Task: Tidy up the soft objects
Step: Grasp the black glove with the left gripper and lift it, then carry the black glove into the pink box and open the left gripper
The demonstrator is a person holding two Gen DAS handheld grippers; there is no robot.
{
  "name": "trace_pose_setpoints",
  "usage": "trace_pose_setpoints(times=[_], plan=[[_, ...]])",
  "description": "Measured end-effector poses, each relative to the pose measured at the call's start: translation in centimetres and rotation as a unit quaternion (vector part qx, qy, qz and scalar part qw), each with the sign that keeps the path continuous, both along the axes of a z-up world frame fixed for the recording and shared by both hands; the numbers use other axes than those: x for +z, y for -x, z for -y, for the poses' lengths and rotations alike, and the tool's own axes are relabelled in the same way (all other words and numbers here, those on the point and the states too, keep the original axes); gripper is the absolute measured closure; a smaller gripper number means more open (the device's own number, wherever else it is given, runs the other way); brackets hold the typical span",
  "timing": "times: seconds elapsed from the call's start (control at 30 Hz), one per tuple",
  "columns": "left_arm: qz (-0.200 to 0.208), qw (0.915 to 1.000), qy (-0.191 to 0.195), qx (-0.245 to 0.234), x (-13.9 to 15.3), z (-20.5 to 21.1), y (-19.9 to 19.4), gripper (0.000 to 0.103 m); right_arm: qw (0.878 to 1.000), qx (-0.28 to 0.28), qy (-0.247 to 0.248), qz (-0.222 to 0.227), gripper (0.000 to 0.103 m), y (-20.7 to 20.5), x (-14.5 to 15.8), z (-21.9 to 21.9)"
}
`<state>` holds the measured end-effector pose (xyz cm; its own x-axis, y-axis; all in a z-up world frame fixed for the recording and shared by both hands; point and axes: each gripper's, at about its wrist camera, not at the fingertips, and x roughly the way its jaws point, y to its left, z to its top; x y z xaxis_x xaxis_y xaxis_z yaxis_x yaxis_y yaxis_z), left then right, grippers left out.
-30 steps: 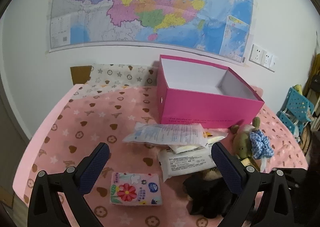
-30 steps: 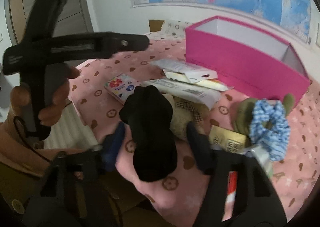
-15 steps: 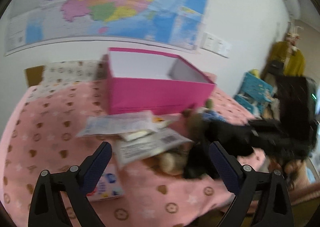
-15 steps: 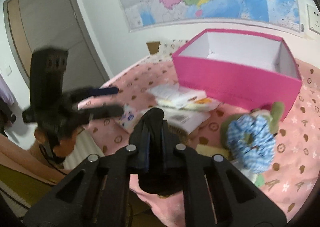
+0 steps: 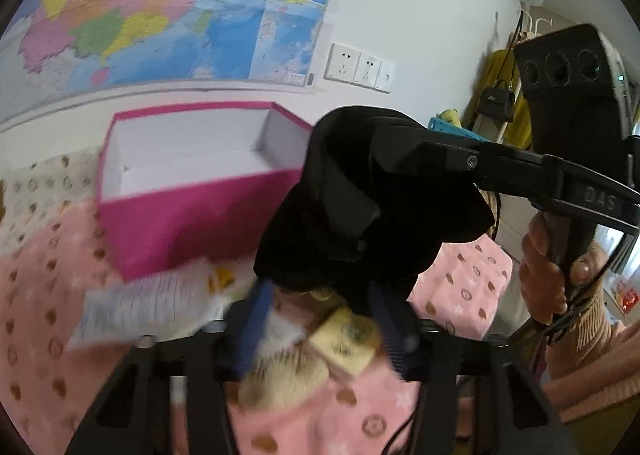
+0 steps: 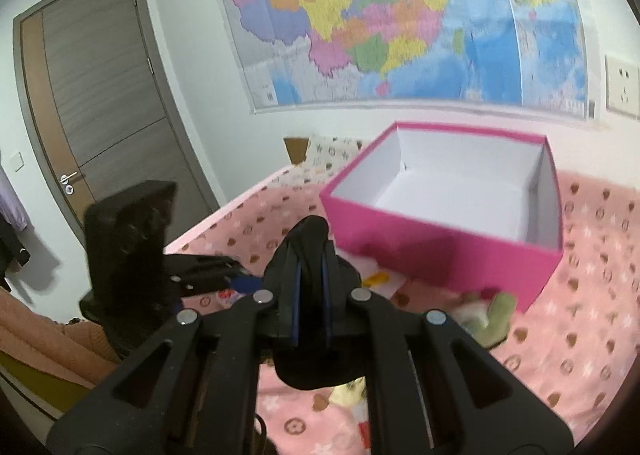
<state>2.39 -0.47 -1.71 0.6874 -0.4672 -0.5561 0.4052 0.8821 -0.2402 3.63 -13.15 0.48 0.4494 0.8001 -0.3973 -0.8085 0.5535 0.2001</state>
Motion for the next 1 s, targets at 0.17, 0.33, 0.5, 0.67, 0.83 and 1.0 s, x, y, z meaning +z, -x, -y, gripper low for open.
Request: trace_pose_setpoints(times=[0.17,0.33,0.5,0.67,0.83,1.0], plan=[[0.019,0.9996,-0.021,0.006,1.9,0.8,-3.6,0.079,1.000,-0.017,0.007,0.015,0.093,-2.3,1.7,0.3],[0.030,0.9989,-0.034,0.015,4.2,1.2,-7.7,0.079,0.999,-0.036,0.000,0.025,0.093,-5.6,3.7,1.1],[0.028,0.9979,-0.049,0.031,5.2,1.9,-11.9,0.079,0.998,-0.061,-0.001,0.036,0.093,-9.1,5.4,1.6],[0.003,0.9972,-0.062,0.043,4.4,2.6,-15.6,0.079,0.996,-0.083,0.007,0.025,0.093,-12.7,5.4,1.9],[-0.041,0.9951,-0.071,0.054,2.2,3.1,-18.3,0.078,0.994,-0.102,0.026,-0.005,0.092,-16.1,3.5,1.9],[-0.067,0.9926,-0.074,0.069,0.9,2.6,-18.8,0.069,0.986,-0.156,0.054,-0.036,0.063,-18.3,1.2,2.5]])
